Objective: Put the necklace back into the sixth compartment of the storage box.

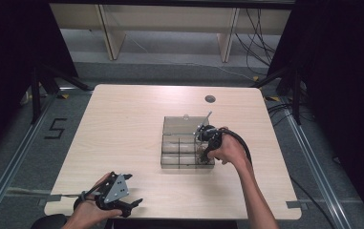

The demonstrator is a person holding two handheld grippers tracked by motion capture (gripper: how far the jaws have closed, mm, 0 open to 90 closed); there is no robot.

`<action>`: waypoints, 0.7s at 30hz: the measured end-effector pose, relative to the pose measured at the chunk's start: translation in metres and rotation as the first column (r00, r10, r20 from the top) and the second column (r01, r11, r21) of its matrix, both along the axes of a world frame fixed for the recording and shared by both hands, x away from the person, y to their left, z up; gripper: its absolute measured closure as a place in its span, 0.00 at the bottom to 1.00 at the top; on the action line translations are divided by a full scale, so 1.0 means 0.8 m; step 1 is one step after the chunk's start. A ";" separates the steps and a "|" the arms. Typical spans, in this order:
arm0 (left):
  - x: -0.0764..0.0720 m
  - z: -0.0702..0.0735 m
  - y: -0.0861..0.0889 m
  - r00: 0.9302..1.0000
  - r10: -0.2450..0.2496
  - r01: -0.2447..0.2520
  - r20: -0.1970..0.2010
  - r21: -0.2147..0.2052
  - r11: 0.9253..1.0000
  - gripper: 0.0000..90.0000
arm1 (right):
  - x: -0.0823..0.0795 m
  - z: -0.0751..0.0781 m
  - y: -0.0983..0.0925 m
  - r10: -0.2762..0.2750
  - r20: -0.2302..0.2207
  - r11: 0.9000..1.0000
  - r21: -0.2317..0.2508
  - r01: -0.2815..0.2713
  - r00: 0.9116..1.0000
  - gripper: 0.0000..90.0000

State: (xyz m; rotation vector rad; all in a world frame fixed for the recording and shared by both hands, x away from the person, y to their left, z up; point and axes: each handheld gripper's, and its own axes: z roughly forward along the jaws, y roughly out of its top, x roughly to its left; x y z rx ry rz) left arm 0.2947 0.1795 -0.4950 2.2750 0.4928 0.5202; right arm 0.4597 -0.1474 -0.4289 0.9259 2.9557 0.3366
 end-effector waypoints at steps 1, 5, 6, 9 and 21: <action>0.000 0.000 0.000 1.000 -0.002 0.002 -0.003 0.003 1.000 0.17 | 0.001 -0.002 0.000 -0.003 -0.009 1.000 0.001 0.003 1.000 0.65; 0.000 -0.001 -0.001 1.000 -0.005 0.005 -0.002 -0.014 1.000 0.17 | 0.003 -0.009 0.000 -0.013 -0.025 1.000 0.002 0.013 1.000 0.65; 0.000 -0.001 -0.001 1.000 -0.005 0.005 -0.002 -0.014 1.000 0.17 | 0.003 -0.009 0.000 -0.013 -0.025 1.000 0.002 0.013 1.000 0.65; 0.000 -0.001 0.000 1.000 -0.002 0.002 0.001 -0.008 1.000 0.17 | 0.005 -0.014 0.000 -0.001 -0.027 1.000 0.010 0.002 1.000 0.65; 0.001 -0.002 -0.001 1.000 -0.002 0.002 -0.005 -0.015 1.000 0.17 | 0.001 -0.001 -0.009 -0.042 0.010 0.997 0.059 0.041 0.999 0.51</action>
